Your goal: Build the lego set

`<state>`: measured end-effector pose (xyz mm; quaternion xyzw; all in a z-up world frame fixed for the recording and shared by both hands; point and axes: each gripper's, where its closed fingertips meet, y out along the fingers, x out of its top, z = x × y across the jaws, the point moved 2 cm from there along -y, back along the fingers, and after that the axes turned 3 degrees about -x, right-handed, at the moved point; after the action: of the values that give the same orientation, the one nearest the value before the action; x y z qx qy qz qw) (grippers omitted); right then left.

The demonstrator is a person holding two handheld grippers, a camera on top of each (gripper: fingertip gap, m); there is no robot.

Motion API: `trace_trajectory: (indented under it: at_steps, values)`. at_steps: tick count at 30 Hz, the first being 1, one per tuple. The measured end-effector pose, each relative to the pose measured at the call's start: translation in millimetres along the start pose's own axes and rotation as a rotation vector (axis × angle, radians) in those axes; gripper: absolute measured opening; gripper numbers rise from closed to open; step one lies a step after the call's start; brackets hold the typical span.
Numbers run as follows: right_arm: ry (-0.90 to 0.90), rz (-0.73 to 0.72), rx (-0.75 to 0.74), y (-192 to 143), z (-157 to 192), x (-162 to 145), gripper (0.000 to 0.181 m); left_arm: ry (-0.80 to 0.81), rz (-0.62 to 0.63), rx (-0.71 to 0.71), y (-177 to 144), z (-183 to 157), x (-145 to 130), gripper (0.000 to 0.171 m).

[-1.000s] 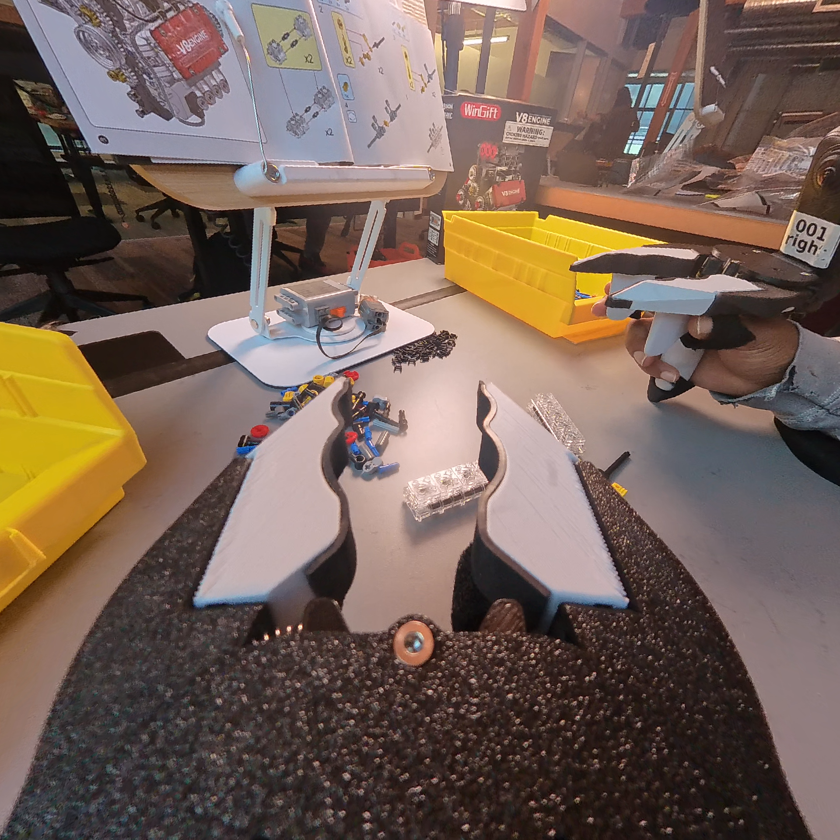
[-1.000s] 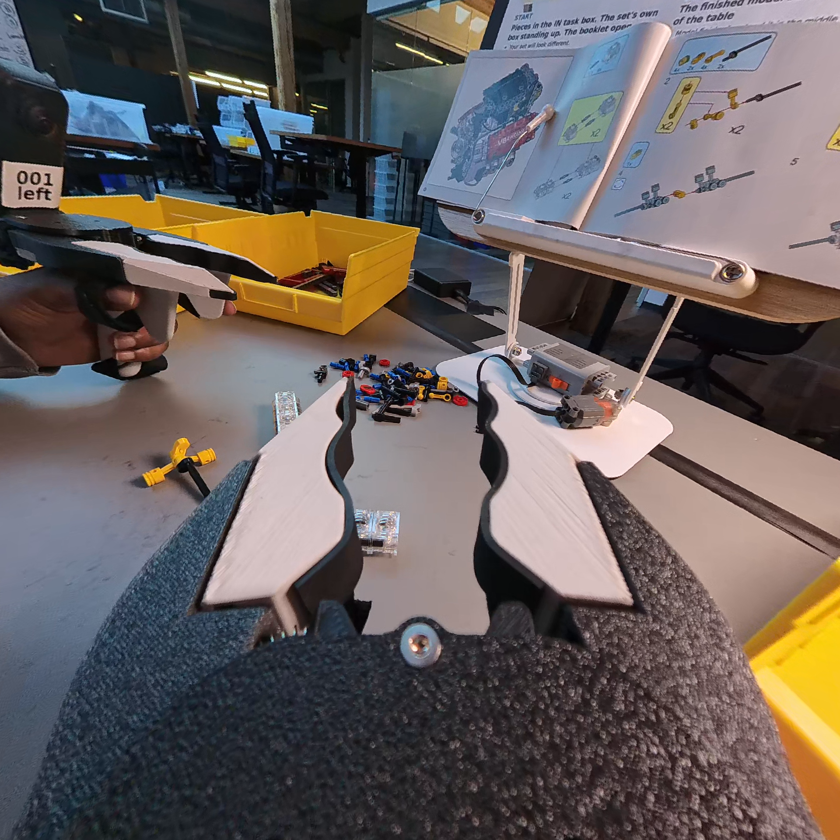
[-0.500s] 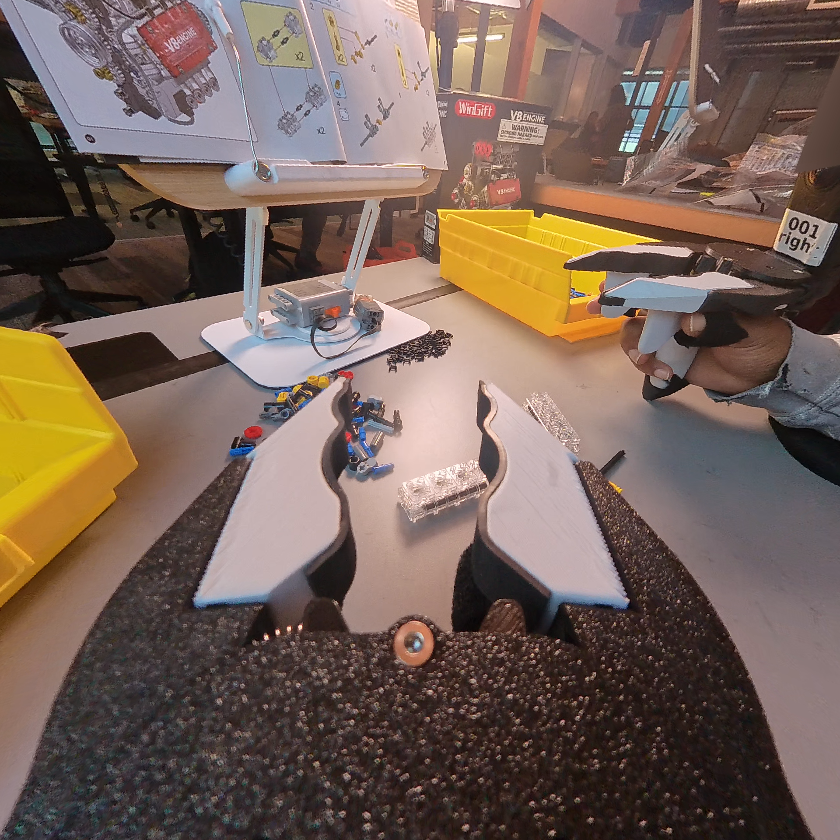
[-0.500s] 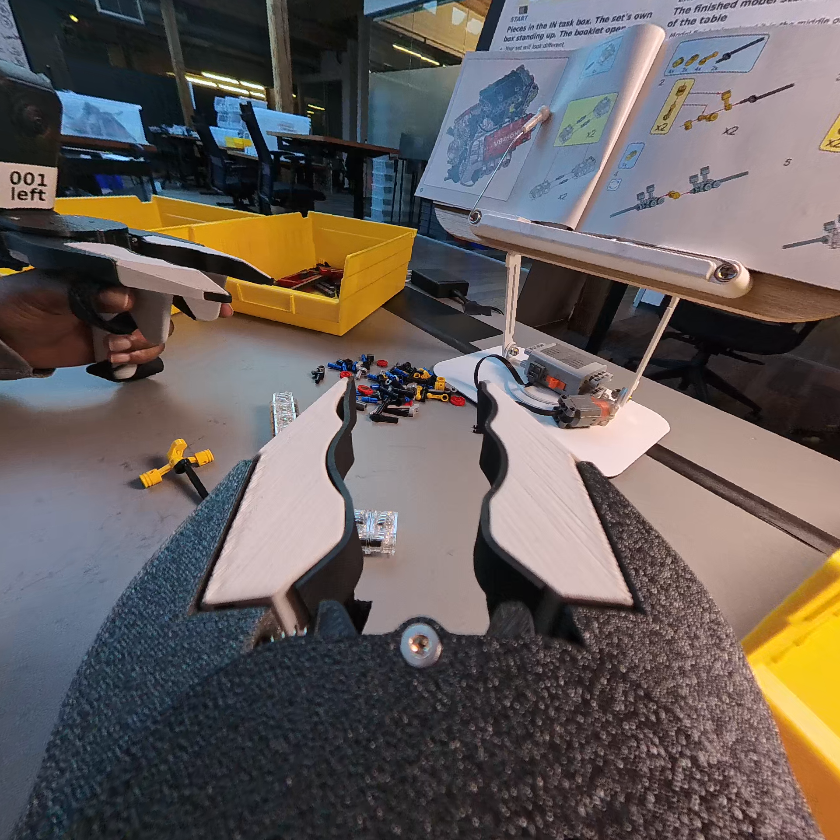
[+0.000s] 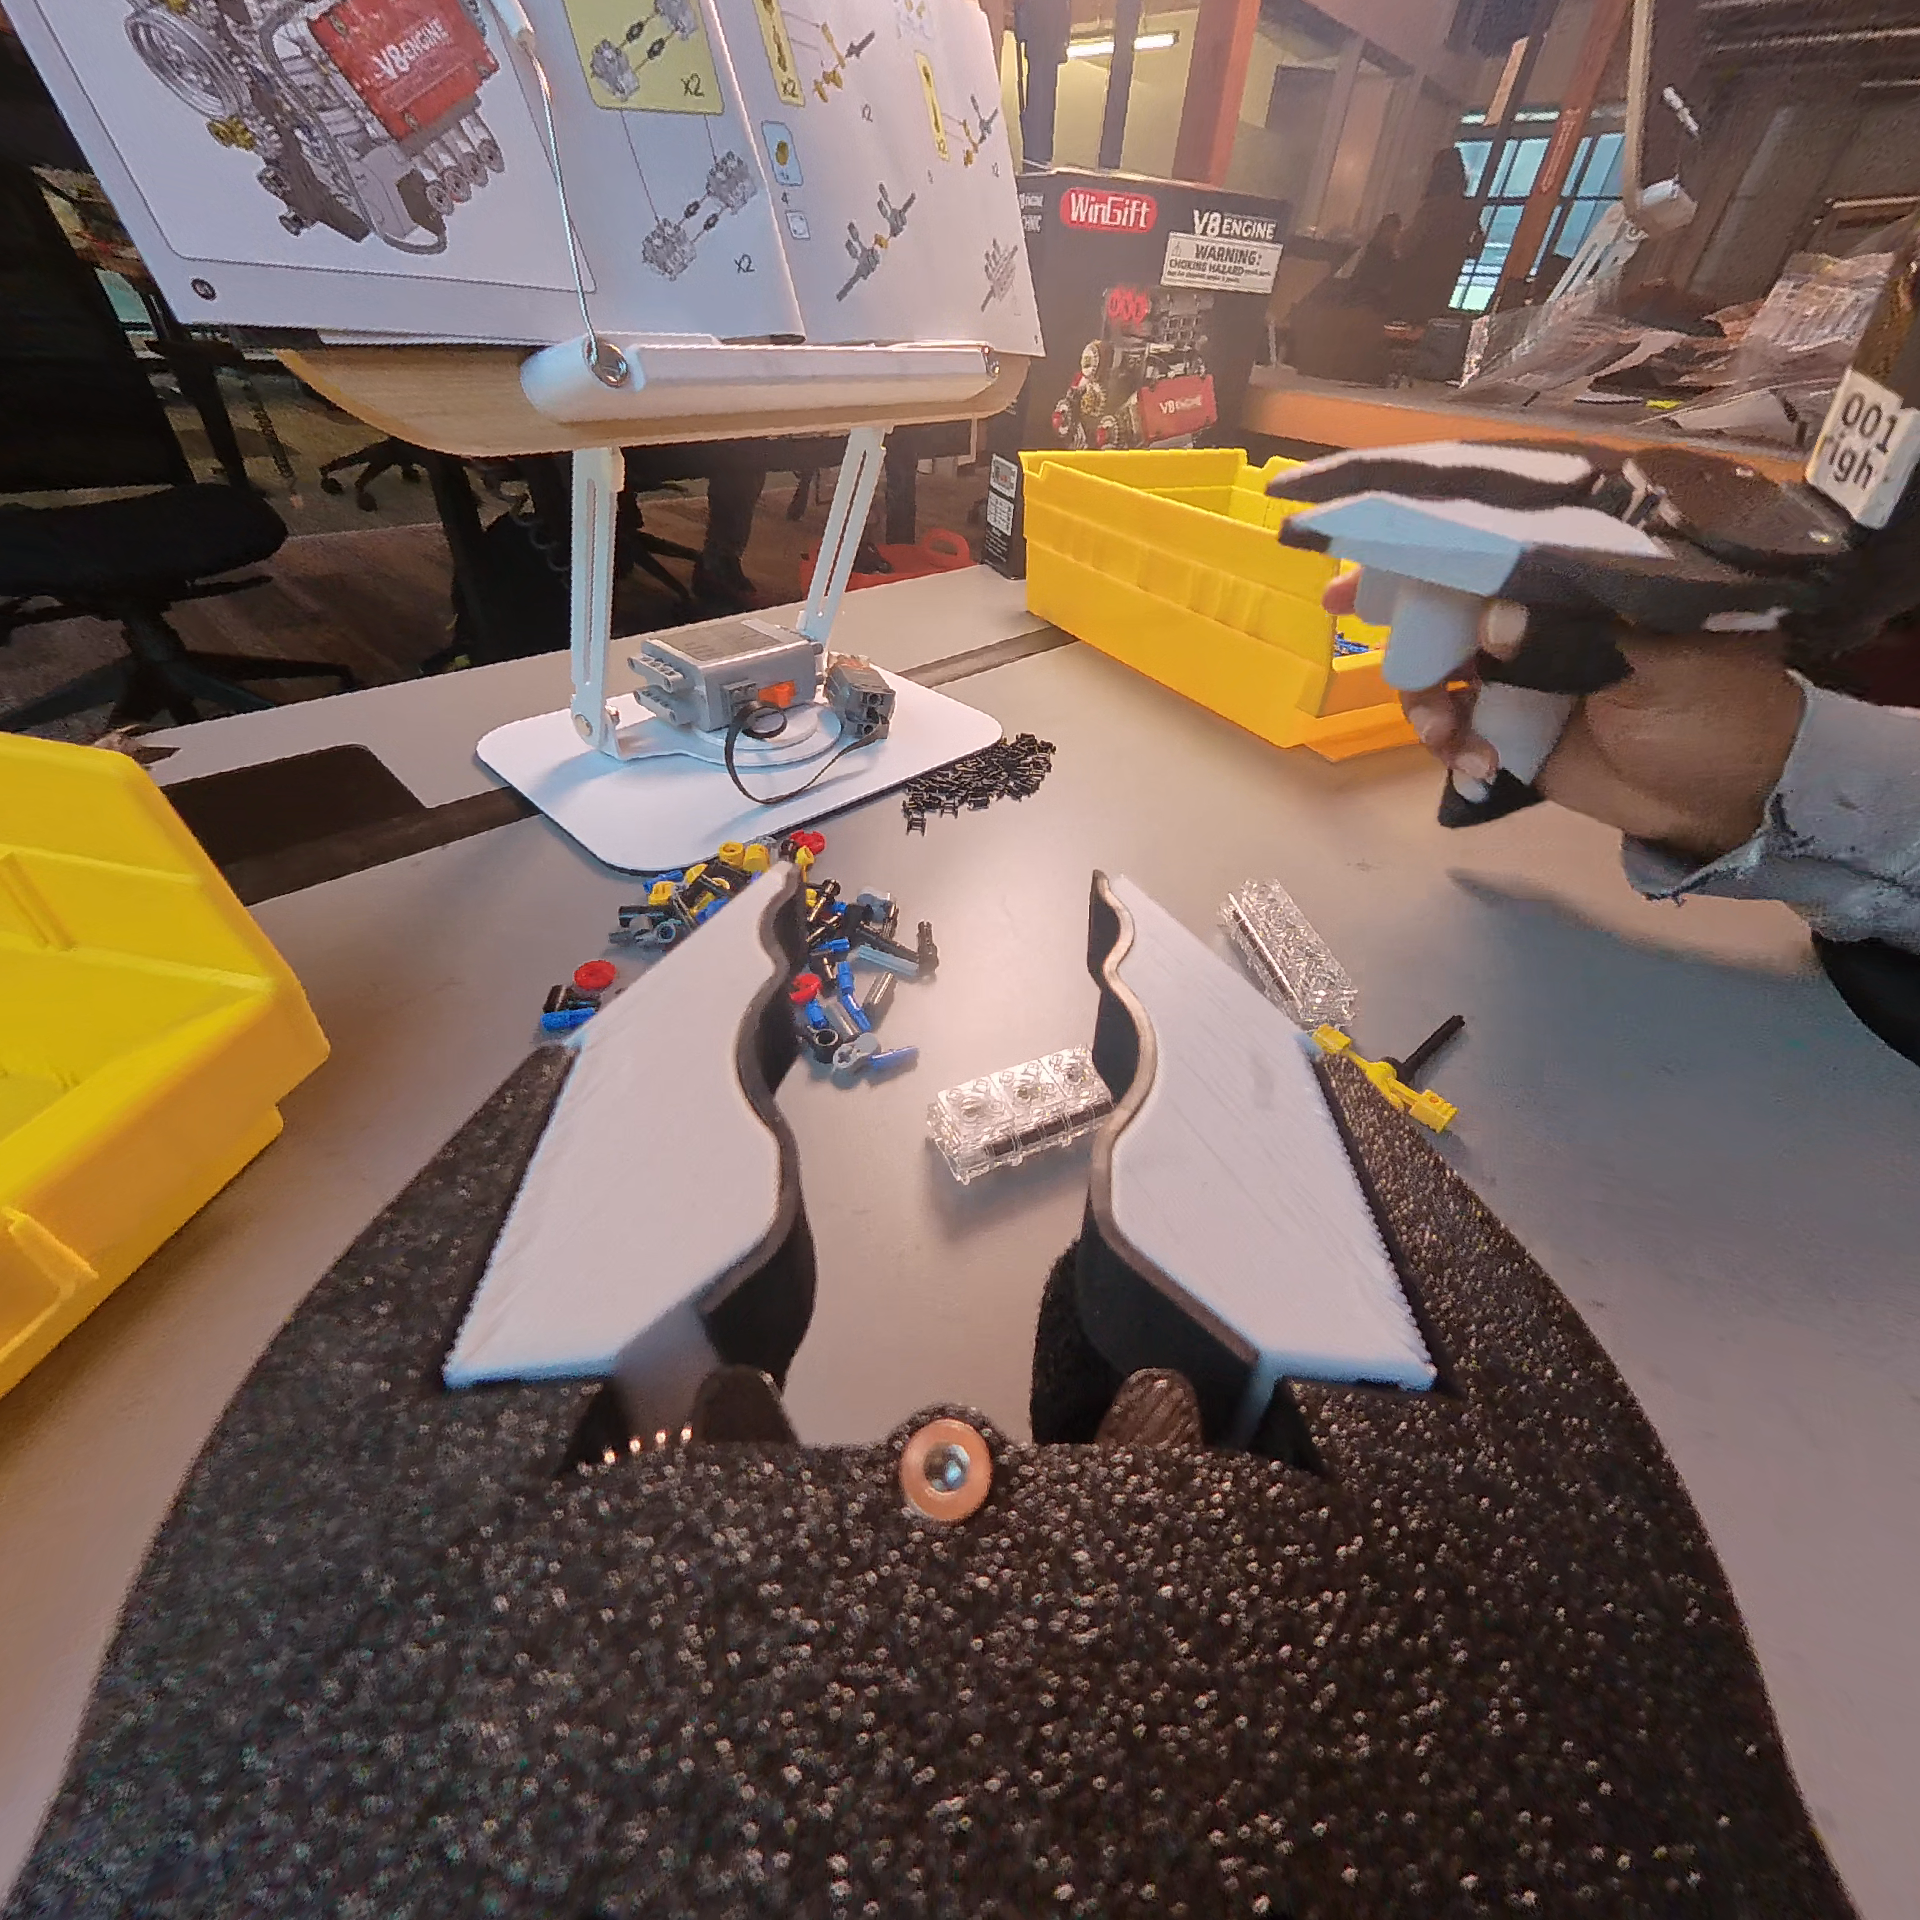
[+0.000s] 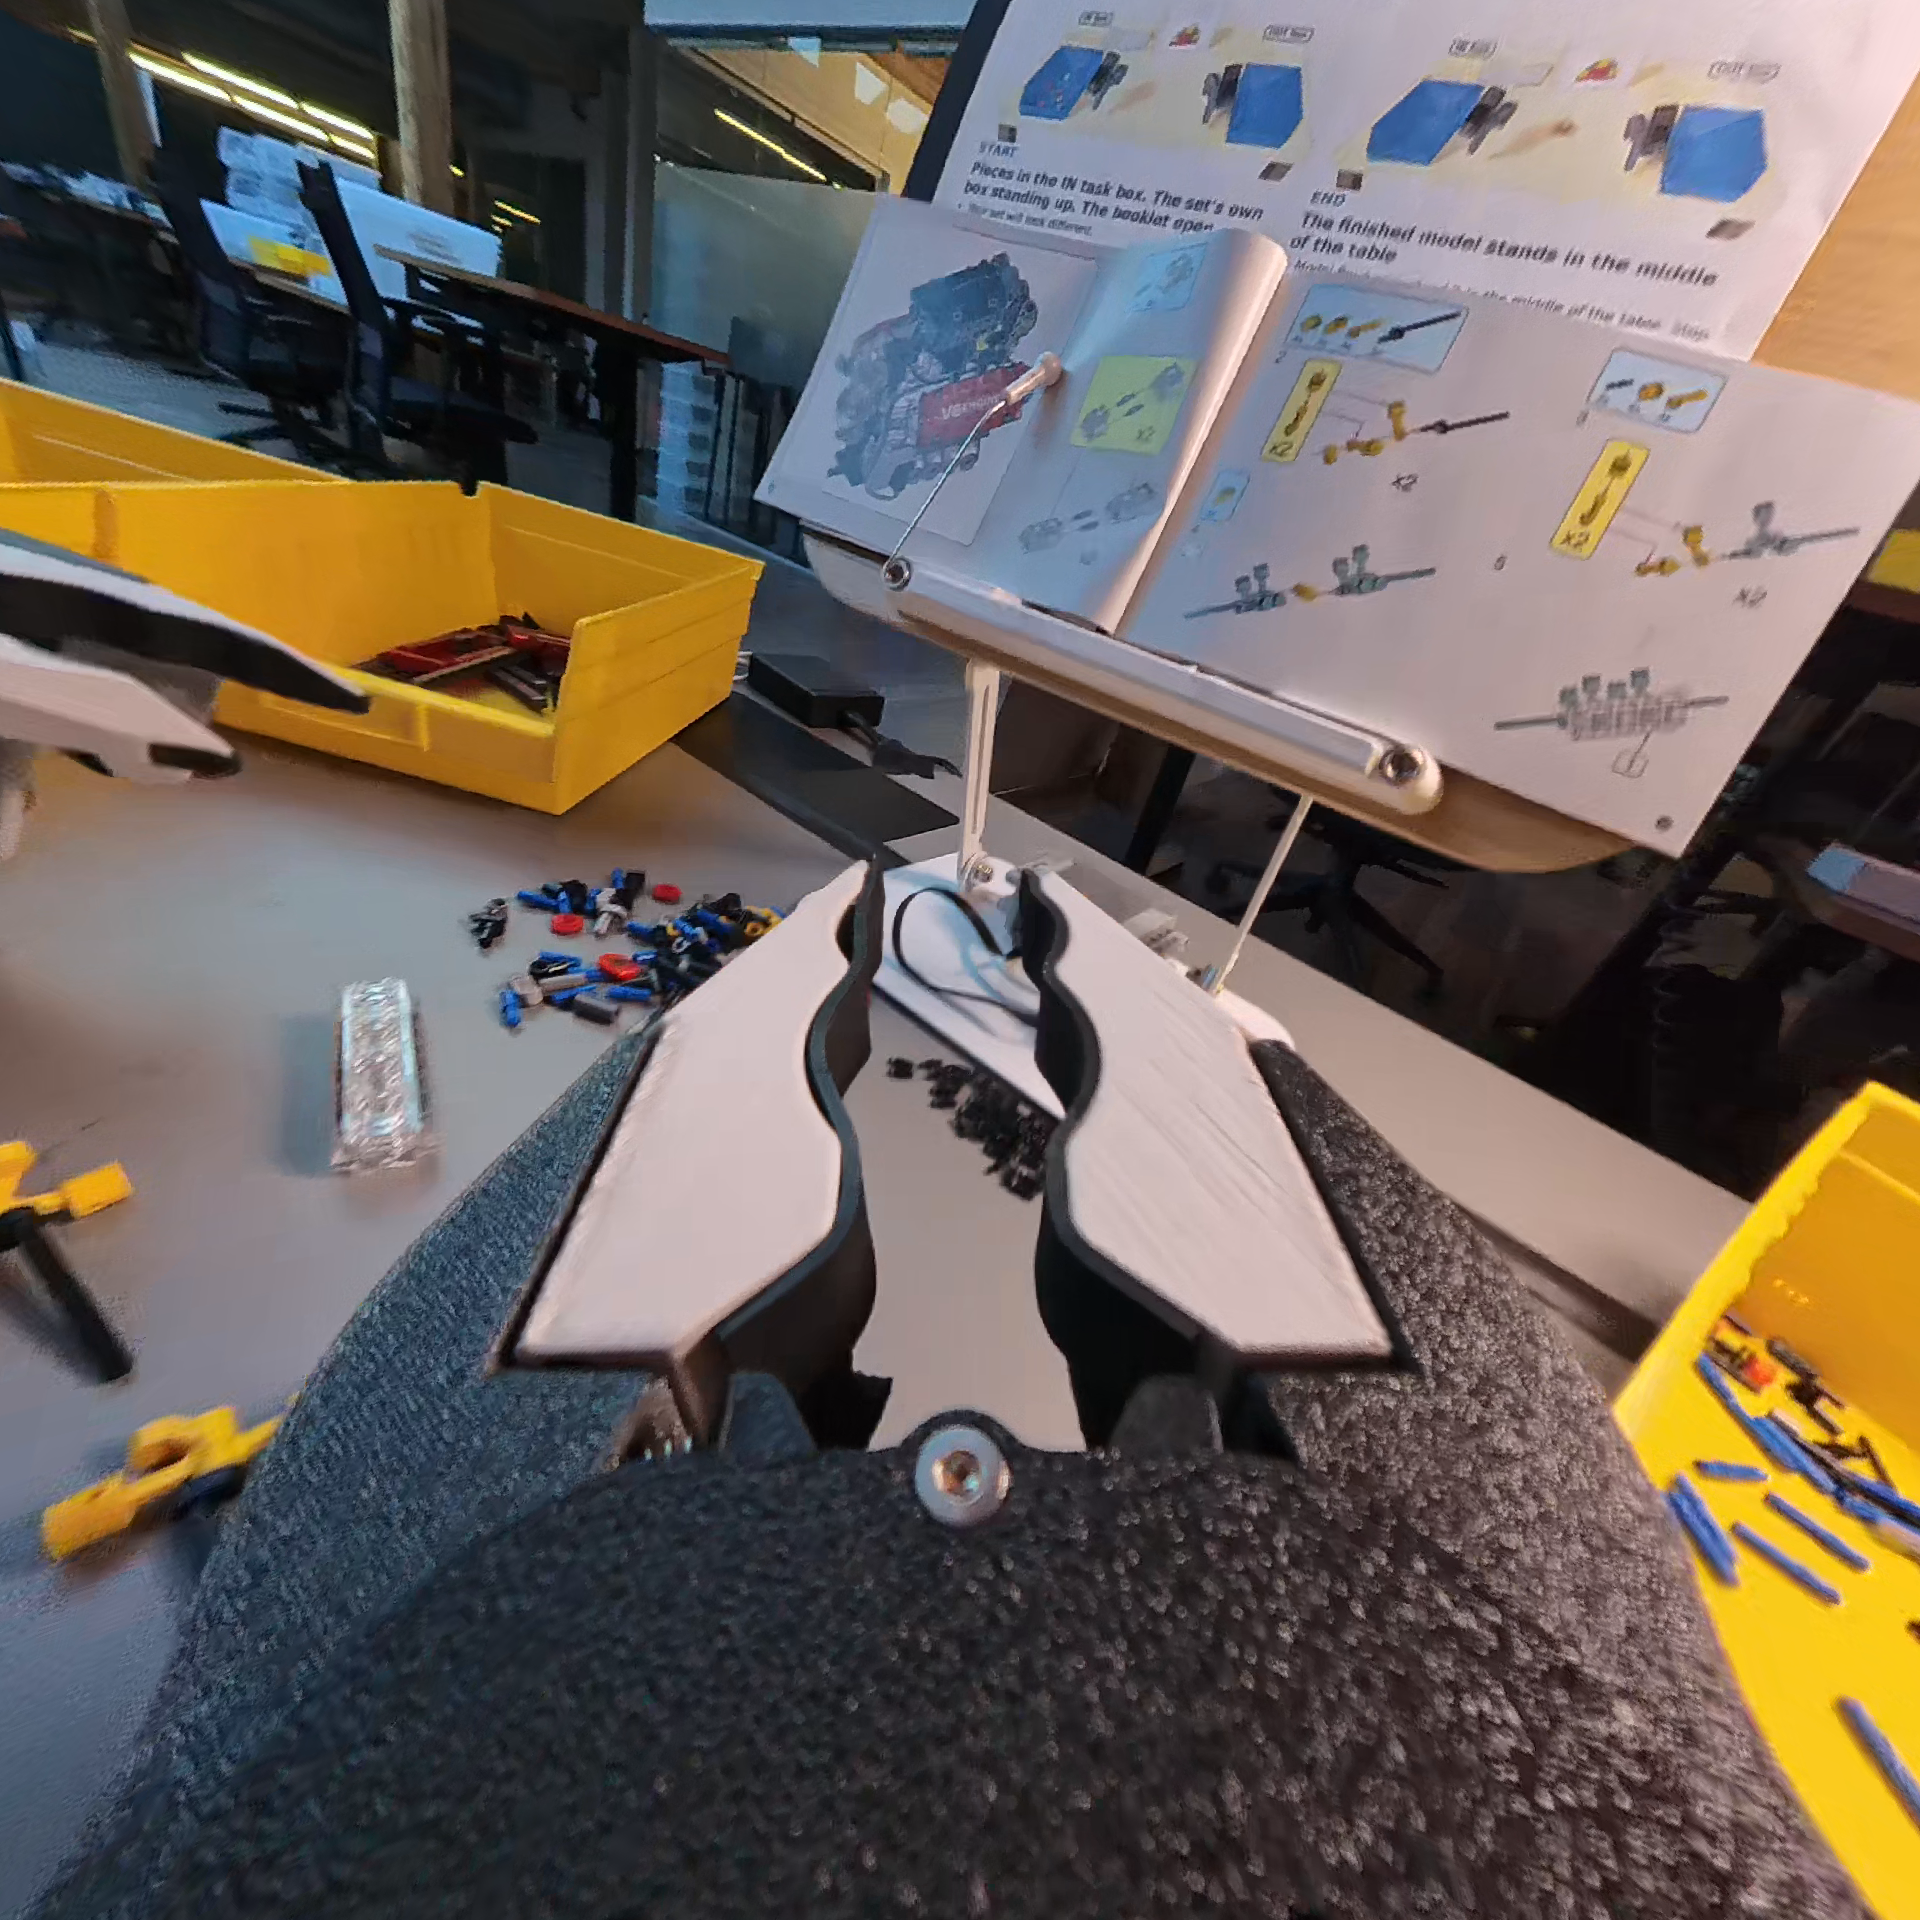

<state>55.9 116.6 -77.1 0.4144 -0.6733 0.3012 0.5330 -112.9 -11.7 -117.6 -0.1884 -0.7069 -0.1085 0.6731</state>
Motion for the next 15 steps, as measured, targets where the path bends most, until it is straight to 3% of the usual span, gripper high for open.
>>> trace_trajectory:
  at_steps: [7, 11, 15]
  values:
    - [-0.103, -0.053, -0.104, 93.9, -35.9, 54.0, 0.010, 0.053, 0.025, -0.002, 3.3, -7.8, -3.2, 0.054]
    - [-0.118, -0.008, -0.143, 143.4, -54.7, 57.0, 0.003, 0.056, 0.025, -0.002, 3.2, -8.1, -3.1, 0.054]
    - [-0.118, 0.025, -0.171, 164.3, -66.4, 53.3, 0.002, 0.032, 0.021, -0.010, 2.9, -8.5, -2.3, 0.054]
